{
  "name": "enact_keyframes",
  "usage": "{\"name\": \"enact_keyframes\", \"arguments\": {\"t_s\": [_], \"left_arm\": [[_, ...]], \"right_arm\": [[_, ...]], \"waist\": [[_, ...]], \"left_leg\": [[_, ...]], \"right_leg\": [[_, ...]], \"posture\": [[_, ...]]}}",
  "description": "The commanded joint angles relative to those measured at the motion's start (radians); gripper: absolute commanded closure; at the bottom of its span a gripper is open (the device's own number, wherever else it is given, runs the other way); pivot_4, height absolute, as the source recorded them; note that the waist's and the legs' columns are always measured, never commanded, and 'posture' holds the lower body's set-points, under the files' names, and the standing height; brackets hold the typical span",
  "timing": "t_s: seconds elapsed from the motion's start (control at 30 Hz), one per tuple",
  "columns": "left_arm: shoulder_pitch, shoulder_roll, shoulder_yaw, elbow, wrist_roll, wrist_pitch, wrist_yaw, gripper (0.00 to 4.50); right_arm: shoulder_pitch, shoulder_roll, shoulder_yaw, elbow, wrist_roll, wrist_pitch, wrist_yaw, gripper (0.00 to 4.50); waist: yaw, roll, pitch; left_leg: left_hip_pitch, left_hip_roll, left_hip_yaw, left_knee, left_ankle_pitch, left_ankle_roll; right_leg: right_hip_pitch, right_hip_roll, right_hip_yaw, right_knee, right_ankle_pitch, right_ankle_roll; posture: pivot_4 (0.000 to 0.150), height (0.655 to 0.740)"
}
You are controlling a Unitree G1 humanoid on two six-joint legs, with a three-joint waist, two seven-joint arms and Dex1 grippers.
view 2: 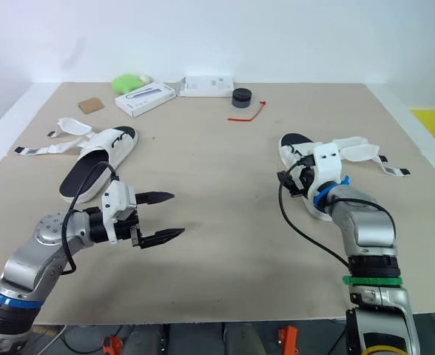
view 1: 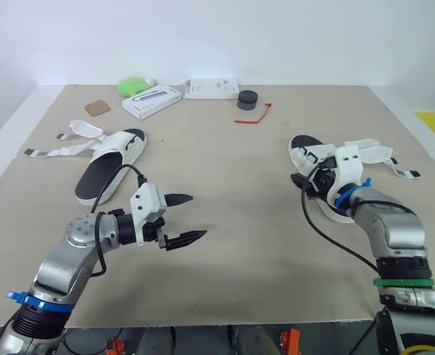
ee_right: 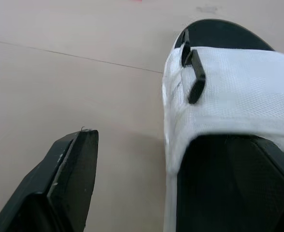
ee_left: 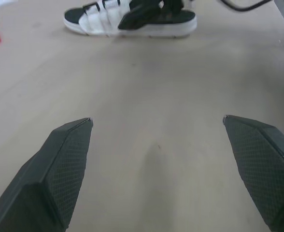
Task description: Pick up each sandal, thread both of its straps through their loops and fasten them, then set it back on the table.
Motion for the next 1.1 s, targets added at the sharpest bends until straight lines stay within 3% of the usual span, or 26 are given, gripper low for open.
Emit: {"name": "enact_keyframes", "arguments": {"t_s": [0.03,0.3,0.43,0.47,0.5,0.6,0.67,0.7,0.97,1.1], "left_arm": [[0.021,-0.006,0.031,-0.039,-0.010,-0.004,0.035,0.01],[0.037,-0.042,0.061,-0.045,-0.042,0.010,0.089,0.01],[0.059,-0.039,0.072,-0.054,-0.037,0.003,0.102,0.00],[0.063,-0.040,0.074,-0.056,-0.035,0.002,0.107,0.00],[0.067,-0.041,0.077,-0.057,-0.035,0.001,0.111,0.00],[0.078,-0.041,0.078,-0.058,-0.027,-0.006,0.122,0.00],[0.081,-0.044,0.080,-0.058,-0.025,-0.010,0.130,0.00],[0.083,-0.047,0.081,-0.059,-0.027,-0.010,0.136,0.00],[0.062,-0.036,0.118,-0.042,-0.051,0.003,0.149,0.00],[0.040,0.000,0.160,-0.028,-0.089,0.040,0.123,0.00]], "right_arm": [[-0.080,0.030,-0.007,0.096,-0.040,-0.088,-0.020,0.10],[-0.279,0.120,0.041,0.508,-0.194,-0.350,-0.130,0.10],[-0.327,0.147,0.040,0.653,-0.223,-0.447,-0.163,1.13],[-0.333,0.150,0.040,0.677,-0.228,-0.471,-0.160,1.74],[-0.340,0.153,0.037,0.699,-0.231,-0.488,-0.160,1.93],[-0.353,0.159,0.028,0.733,-0.225,-0.530,-0.136,3.22],[-0.360,0.161,0.026,0.748,-0.222,-0.544,-0.113,4.29],[-0.362,0.159,0.025,0.750,-0.222,-0.550,-0.104,4.47],[-0.336,0.139,0.045,0.597,-0.137,-0.424,0.230,4.47],[-0.258,0.073,0.123,0.356,-0.054,-0.317,0.556,4.47]], "waist": [[-0.001,0.000,0.000],[-0.007,0.000,0.000],[-0.009,0.000,0.000],[-0.009,0.000,0.000],[-0.010,-0.001,0.000],[-0.012,-0.001,0.000],[-0.013,-0.001,0.000],[-0.014,-0.001,0.000],[-0.027,0.000,0.000],[-0.028,0.001,0.000]], "left_leg": [[0.000,0.000,0.000,0.000,0.000,0.000],[0.001,0.000,0.000,0.001,0.002,0.003],[0.002,0.000,0.000,0.001,0.003,0.004],[0.002,0.000,0.000,0.001,0.003,0.004],[0.002,0.000,0.000,0.001,0.003,0.004],[0.003,0.000,0.000,0.001,0.003,0.005],[0.003,0.000,0.000,0.001,0.004,0.006],[0.003,0.000,0.000,0.001,0.005,0.007],[0.003,0.000,0.000,0.001,0.005,0.007],[0.002,0.001,0.000,0.000,0.005,0.007]], "right_leg": [[0.000,0.000,0.000,0.000,0.000,0.000],[0.000,0.001,0.000,0.000,0.004,-0.001],[0.001,0.001,0.000,0.000,0.005,-0.001],[0.001,0.001,0.000,0.000,0.005,-0.002],[0.002,0.001,0.000,0.000,0.005,-0.001],[0.002,0.001,0.000,0.000,0.005,-0.003],[0.002,0.001,0.000,0.000,0.005,-0.004],[0.002,0.001,0.000,0.000,0.006,-0.004],[0.002,0.001,0.000,0.000,0.006,-0.005],[0.001,0.002,0.000,0.000,0.007,-0.001]], "posture": [[0.150,0.7400],[0.150,0.7400],[0.150,0.7400],[0.150,0.7400],[0.150,0.7400],[0.150,0.7400],[0.150,0.7400],[0.150,0.7400],[0.150,0.7400],[0.150,0.7400]]}}
